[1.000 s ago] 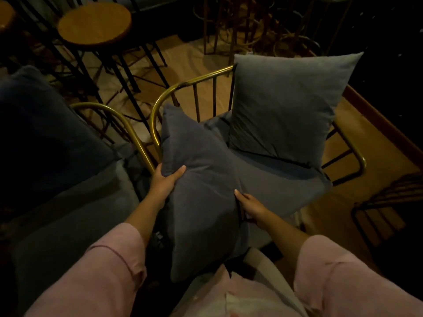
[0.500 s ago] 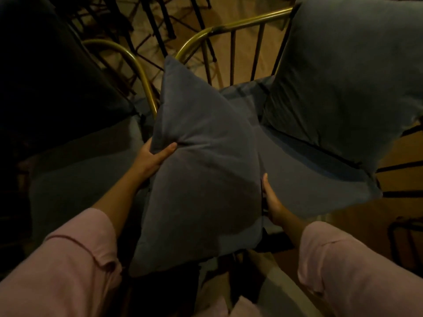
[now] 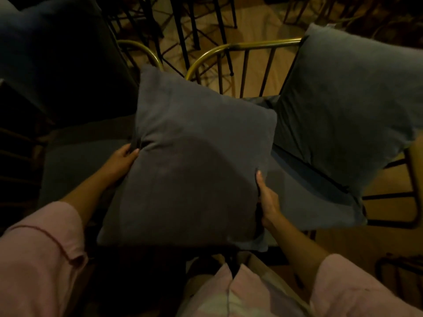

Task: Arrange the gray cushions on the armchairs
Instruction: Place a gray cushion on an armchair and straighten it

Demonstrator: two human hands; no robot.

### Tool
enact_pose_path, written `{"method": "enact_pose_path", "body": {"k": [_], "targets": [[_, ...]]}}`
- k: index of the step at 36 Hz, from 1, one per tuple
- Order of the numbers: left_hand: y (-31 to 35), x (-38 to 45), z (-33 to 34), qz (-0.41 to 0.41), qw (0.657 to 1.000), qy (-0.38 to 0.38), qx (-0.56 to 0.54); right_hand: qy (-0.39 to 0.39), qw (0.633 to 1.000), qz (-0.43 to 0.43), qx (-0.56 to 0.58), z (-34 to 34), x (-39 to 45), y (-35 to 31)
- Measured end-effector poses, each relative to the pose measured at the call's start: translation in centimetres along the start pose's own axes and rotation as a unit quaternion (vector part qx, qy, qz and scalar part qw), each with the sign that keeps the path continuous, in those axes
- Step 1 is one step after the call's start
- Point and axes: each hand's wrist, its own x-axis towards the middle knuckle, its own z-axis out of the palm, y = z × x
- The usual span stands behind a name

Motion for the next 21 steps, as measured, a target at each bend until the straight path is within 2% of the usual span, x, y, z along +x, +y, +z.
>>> {"method": "enact_pose_path", "body": {"k": [4, 8, 11, 15, 21], "targets": [[-1.4, -2.4, 1.1, -0.069, 0.996, 0.047, -0.024, 0.013, 0.995, -0.086, -0.048, 0.3, -1.3, -2.3], [-2.2, -4.6, 2.0, -0.086, 0.987, 0.084, -0.105, -0.039, 0.990, -0.091, -0.104, 1.1, -2.1, -5.7], [-2.8, -6.2, 2.0, -0.076, 0.974, 0.111, -0.181, -0.018, 0.979, -0.138, -0.146, 1.6, -2.9, -7.3], [-3.7, -7.8, 0.8, -0.051, 0.962, 0.139, -0.231, -0.013, 0.956, -0.197, -0.216, 2.9, -4.6, -8.5], [-4.9, -8.8, -4.2, -0.039, 0.946, 0.188, -0.260, -0.108, 0.904, -0.320, -0.264, 8.8, -7.0, -9.3]]}}
